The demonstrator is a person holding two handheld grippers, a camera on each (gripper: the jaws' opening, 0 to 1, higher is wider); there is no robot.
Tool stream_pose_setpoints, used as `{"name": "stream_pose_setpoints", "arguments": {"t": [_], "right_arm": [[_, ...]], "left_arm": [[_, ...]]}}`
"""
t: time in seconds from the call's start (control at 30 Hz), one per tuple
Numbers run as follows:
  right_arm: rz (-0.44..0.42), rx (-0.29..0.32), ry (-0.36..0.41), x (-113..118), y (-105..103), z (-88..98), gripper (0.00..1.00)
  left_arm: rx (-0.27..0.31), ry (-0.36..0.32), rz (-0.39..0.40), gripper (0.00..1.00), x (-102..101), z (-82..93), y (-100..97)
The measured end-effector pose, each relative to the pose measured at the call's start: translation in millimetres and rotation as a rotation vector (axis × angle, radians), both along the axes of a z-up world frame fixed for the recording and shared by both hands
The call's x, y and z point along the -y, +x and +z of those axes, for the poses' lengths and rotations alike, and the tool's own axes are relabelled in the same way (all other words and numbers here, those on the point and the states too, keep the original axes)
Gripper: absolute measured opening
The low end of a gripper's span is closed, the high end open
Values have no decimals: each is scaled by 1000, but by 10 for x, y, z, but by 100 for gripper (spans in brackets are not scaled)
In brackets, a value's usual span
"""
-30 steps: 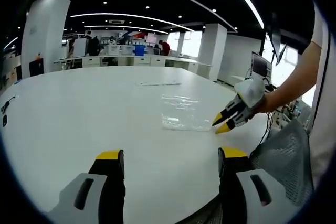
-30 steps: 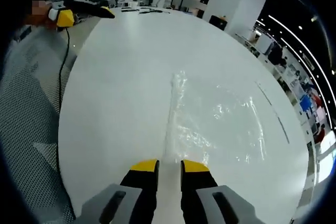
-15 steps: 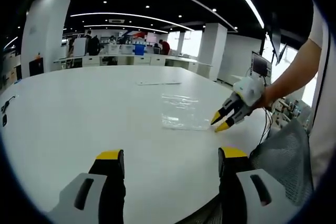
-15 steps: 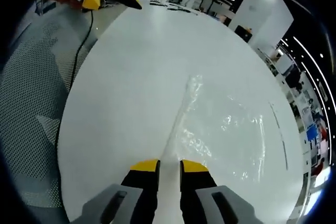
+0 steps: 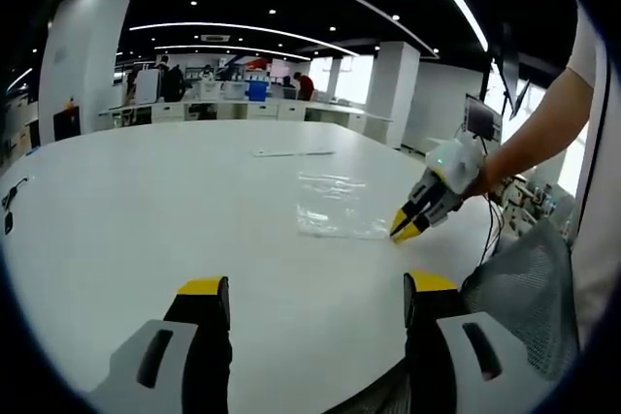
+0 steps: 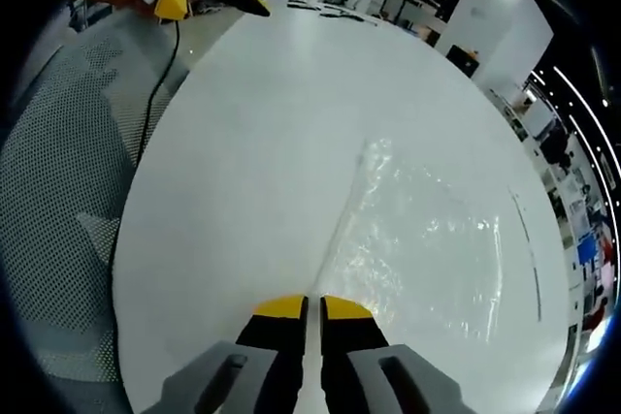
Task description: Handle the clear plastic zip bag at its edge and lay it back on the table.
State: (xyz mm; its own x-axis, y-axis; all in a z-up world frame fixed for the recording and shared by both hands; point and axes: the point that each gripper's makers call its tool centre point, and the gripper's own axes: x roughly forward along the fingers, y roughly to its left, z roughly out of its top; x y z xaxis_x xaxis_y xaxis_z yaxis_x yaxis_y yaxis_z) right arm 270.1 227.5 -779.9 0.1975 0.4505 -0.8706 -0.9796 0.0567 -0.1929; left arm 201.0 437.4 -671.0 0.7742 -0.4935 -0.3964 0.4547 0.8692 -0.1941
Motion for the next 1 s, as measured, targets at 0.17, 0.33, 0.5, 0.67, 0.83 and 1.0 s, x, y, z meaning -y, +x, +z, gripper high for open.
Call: {"name": "stream_pose_setpoints", "arguments": {"t": [0.17, 0.33, 0.5, 0.67, 0.83, 1.0], "right_arm": [[-25, -19, 7, -1, 13, 0, 0], [-68, -50, 20, -4, 25, 7, 0], [-89, -57, 36, -11, 19, 57, 0], [-109, -53, 54, 0, 15, 111, 0], [-106, -19, 60, 26, 56, 145, 0], [-145, -57, 72, -15, 57, 87, 17]], "left_arm": [[-3, 1, -2, 72, 13, 3, -5], [-5, 1, -4, 72, 2, -13, -3], [-7, 1, -6, 72, -7, -28, -2], [-8, 2, -10, 72, 2, -28, -4], [-8, 3, -13, 72, -7, -43, -1], [-7, 2, -11, 72, -12, -43, 1]]}}
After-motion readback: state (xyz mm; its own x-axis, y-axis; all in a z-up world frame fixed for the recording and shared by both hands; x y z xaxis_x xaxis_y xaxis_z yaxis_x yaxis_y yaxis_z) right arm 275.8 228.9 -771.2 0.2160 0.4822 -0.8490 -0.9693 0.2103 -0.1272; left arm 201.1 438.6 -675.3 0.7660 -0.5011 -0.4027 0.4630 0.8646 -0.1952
